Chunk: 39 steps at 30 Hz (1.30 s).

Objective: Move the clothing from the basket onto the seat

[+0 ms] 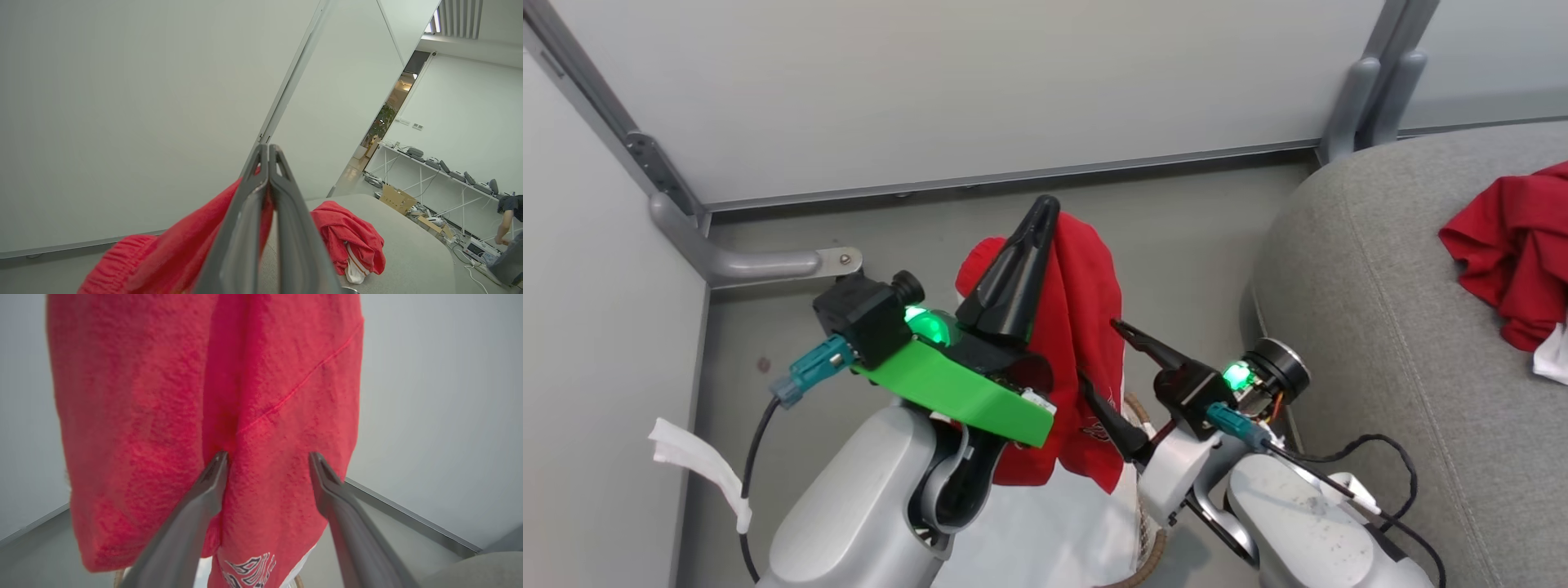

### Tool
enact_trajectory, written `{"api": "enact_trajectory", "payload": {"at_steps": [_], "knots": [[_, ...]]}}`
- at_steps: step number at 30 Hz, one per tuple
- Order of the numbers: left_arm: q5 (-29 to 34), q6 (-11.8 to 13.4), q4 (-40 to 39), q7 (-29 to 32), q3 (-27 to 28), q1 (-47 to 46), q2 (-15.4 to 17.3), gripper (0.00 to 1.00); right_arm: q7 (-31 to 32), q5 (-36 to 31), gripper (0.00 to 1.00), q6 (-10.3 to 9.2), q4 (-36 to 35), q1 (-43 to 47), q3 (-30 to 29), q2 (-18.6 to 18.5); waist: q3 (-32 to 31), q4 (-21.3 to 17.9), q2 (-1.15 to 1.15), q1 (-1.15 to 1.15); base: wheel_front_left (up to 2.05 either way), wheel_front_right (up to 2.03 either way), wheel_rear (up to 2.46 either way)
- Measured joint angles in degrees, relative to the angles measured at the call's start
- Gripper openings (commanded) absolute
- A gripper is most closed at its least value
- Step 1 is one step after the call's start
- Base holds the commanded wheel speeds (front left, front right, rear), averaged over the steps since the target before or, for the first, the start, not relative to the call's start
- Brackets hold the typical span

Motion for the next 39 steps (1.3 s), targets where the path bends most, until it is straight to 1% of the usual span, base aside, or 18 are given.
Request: {"api": "enact_trajectory", "payload": {"at_steps": [4,8,9,10,11,16,20,21,22,27,30,36,39], "knots": [[-0.58,0.00,0.35,0.00,-1.70,-0.85,-0.40,0.00,0.00,-0.30,1.00,0.00,3.52,-1.77,1.32,0.45,0.16,1.34,0.00,0.00,0.00,0.00,0.00],[-1.08,0.00,0.48,-0.01,-3.27,-1.66,-0.77,0.00,0.00,0.04,1.00,0.00,6.10,-2.48,1.24,0.51,0.43,2.75,0.00,0.00,0.00,0.00,0.00],[-1.16,0.00,0.46,-0.01,-3.63,-1.81,-0.86,0.00,0.00,0.62,0.73,0.00,6.37,-2.49,1.32,0.53,0.49,3.07,0.00,0.00,0.00,0.00,0.00],[-1.33,0.00,0.47,-0.01,-3.94,-1.87,-0.91,0.00,0.00,1.35,0.41,0.00,6.59,-2.49,1.58,0.58,0.58,3.44,0.00,0.00,0.00,0.00,0.00],[-1.48,0.00,0.51,-0.01,-4.24,-1.87,-0.93,0.00,0.00,1.88,0.00,0.00,6.88,-2.49,1.69,0.64,0.68,3.79,0.00,0.00,0.00,0.00,0.00],[-1.54,0.00,0.82,-0.01,-3.79,-1.87,-0.89,0.00,0.00,3.98,0.00,0.00,7.10,-2.25,0.73,0.65,1.28,4.69,0.00,0.00,0.00,0.00,0.00],[-0.99,0.00,1.60,0.00,-2.63,-1.78,-0.75,0.01,0.00,5.99,0.00,0.00,4.77,-0.88,-1.46,0.66,1.48,4.32,0.00,0.00,0.00,0.00,0.00],[-0.38,0.00,2.03,-0.01,-2.59,-1.71,-0.53,0.47,0.00,6.46,0.00,0.00,3.77,-0.48,-2.26,0.65,1.48,4.06,0.00,0.00,0.00,0.00,0.00],[-0.27,0.00,2.61,-0.01,-2.43,-1.60,-0.41,1.00,0.00,6.98,0.00,0.00,2.80,-0.01,-3.21,0.65,1.51,3.75,0.00,0.00,0.00,0.00,0.00],[1.38,0.00,5.03,-0.01,-0.99,-0.43,0.71,1.00,0.00,8.28,0.00,0.00,-2.33,2.79,-6.20,0.65,1.61,1.65,0.00,0.00,0.00,0.00,0.00],[2.94,0.00,6.37,-0.02,0.05,0.44,1.69,1.00,0.00,9.09,0.00,0.00,-5.28,4.48,-7.54,0.65,1.76,-0.32,0.00,0.00,0.00,0.00,0.00],[5.37,0.00,7.61,-0.02,1.76,2.09,2.70,1.00,0.00,10.48,0.00,0.00,-10.68,6.61,-9.82,0.63,2.37,-5.83,0.00,0.00,0.00,0.00,0.00],[6.46,0.00,7.93,-0.01,2.70,2.74,3.31,1.00,0.00,10.98,0.00,-0.01,-12.83,7.47,-10.84,0.53,2.82,-9.42,0.00,0.00,0.00,0.00,0.00]]}}
